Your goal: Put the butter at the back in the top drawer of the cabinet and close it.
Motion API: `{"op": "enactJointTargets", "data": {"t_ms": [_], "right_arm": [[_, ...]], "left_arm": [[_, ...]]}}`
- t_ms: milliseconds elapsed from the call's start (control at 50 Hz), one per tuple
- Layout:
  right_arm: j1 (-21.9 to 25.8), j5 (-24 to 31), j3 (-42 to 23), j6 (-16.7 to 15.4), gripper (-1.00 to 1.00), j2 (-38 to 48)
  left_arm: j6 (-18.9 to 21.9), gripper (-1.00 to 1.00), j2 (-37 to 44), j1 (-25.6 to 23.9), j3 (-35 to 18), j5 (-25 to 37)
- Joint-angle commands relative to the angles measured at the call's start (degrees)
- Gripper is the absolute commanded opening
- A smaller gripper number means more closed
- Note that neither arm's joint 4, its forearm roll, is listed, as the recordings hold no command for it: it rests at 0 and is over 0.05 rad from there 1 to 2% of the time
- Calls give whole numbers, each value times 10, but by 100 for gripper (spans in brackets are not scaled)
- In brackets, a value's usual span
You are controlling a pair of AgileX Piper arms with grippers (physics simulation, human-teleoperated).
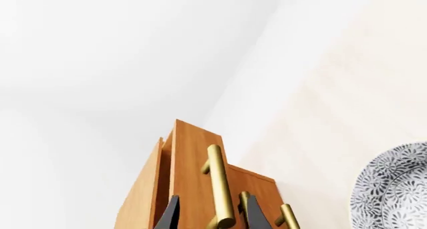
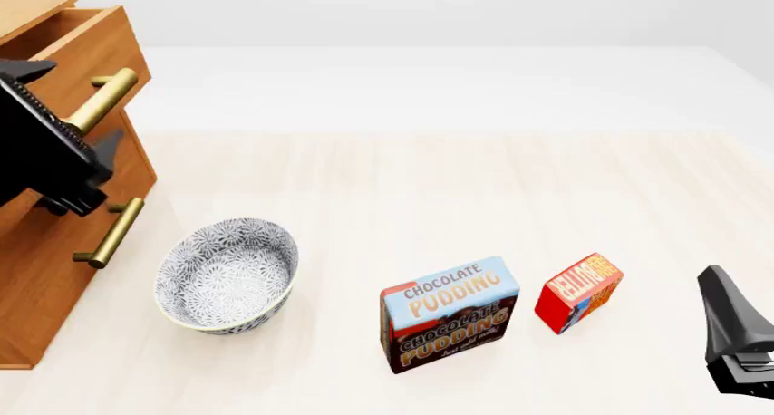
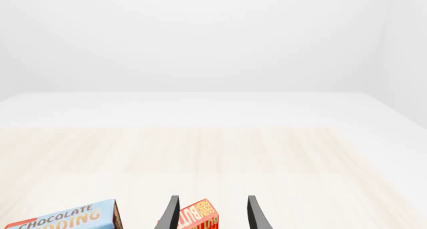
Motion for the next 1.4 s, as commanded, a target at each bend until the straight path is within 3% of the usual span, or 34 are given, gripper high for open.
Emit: {"op": "enactJointTargets", "data": {"t_ms": [20,180,300,460,480,580,720,900,1140,1180,1240,1380,1400], "right_arm": [[0,0,0,0,100,0],[0,0,0,0,100,0],[0,0,0,0,100,0],[0,0,0,0,100,0],[0,0,0,0,100,0],[0,0,0,0,100,0],[0,0,0,0,100,0],[0,0,0,0,100,0],[0,0,0,0,100,0],[0,0,0,0,100,0],[0,0,0,0,100,0],[0,0,0,0,100,0],[0,0,0,0,100,0]], "left_arm": [[-3,100,-45,-19,-13,26],[-8,100,-64,-33,-24,46],[-36,100,-72,-50,-64,88],[-127,100,-61,-59,-167,194],[-154,100,-53,-60,-191,221],[-202,100,-49,-60,-244,265],[-296,100,-44,-32,-325,367],[-393,100,-16,-32,-395,430],[-463,100,-5,-32,-438,486],[-461,100,-7,-24,-441,490],[-490,100,8,2,-456,515],[-490,100,8,2,-456,515],[-511,100,10,19,-463,526]]}}
